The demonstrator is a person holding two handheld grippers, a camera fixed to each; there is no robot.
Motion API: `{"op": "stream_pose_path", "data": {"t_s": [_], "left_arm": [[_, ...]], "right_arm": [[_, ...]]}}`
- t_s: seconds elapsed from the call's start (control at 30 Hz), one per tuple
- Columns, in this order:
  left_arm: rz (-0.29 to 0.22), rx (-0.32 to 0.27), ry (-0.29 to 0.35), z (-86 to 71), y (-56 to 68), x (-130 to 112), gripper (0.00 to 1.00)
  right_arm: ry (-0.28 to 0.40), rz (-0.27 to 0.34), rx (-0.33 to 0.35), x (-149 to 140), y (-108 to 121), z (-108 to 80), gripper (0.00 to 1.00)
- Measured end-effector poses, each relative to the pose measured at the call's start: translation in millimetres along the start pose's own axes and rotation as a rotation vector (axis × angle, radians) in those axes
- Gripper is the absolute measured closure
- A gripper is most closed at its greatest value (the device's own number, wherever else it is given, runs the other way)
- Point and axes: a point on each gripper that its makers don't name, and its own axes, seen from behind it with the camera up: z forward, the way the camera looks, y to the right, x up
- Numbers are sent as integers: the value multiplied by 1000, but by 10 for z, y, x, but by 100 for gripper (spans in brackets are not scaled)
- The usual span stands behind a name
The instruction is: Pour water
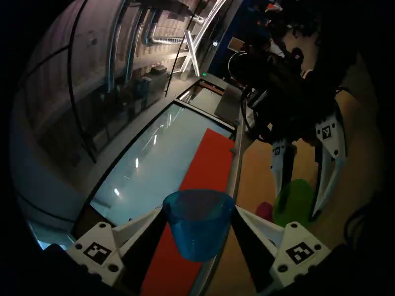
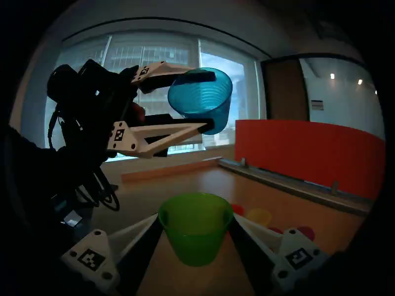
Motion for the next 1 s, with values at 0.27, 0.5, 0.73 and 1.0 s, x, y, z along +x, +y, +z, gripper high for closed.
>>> {"op": "stream_pose_path", "data": {"t_s": [0.27, 0.5, 0.73, 1.0], "left_arm": [[40, -2, 1, 10, 18, 32, 14], [65, 2, 1, 11, 20, 64, 13], [82, 3, 4, -3, 30, 98, 13], [109, 4, 3, -2, 32, 119, 13]], "right_arm": [[6, 5, 1, 23, 7, 0, 9], [7, 3, -1, 15, 14, -5, 9], [8, 4, -2, 4, 22, -9, 9], [8, 1, -2, -2, 32, -21, 9]]}}
